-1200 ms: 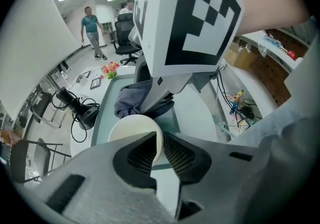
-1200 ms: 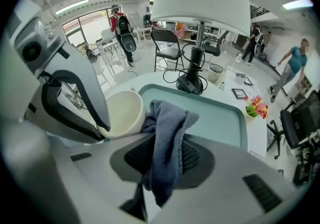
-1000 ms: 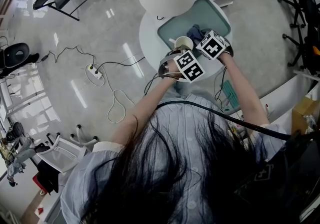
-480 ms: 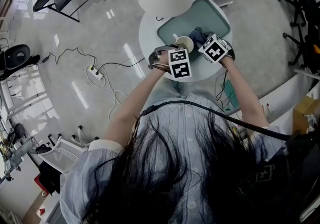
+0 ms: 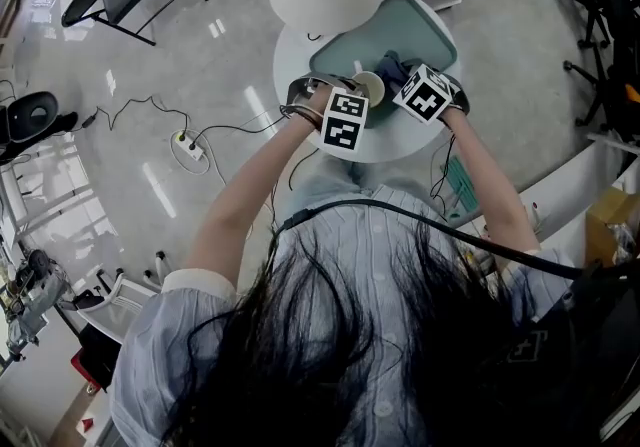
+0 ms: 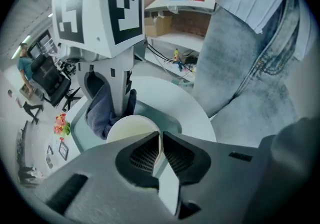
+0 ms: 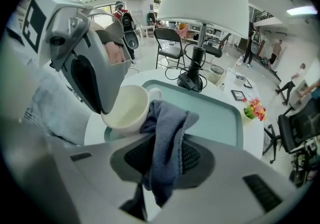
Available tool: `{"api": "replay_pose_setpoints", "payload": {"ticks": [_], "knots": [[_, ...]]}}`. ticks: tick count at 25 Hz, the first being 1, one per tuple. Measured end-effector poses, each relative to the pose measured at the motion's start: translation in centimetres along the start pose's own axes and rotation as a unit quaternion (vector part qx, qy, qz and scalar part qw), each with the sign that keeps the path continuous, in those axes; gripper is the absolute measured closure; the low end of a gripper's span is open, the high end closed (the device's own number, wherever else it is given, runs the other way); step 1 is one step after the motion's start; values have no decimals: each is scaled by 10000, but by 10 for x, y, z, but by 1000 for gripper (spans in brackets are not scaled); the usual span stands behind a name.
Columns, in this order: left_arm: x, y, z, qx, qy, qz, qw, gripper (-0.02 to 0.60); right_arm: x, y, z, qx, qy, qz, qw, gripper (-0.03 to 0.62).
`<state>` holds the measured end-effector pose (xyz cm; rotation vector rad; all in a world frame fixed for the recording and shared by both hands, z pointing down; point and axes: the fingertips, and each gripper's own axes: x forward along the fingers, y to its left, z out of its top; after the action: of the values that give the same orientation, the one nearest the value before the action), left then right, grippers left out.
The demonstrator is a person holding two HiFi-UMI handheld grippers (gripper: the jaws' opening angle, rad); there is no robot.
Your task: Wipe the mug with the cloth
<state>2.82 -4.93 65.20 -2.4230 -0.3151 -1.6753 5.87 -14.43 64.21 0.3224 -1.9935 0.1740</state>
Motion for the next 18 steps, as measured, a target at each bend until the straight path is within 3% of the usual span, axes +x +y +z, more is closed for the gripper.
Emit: {"api": "replay_pose_setpoints", "payload": {"ticks": [8, 14, 18], "knots": [[-2, -6, -6, 928, 238, -291, 9950, 541, 2, -1, 9, -847, 211, -21, 9962, 500], [-1, -8, -8, 1279, 376, -343, 9905, 541, 9, -1, 12, -2044, 543, -265, 9770, 500], [1, -7, -7, 1366, 385, -326, 9893, 541, 14, -1, 15, -2249, 611, -274, 9721, 500]]}}
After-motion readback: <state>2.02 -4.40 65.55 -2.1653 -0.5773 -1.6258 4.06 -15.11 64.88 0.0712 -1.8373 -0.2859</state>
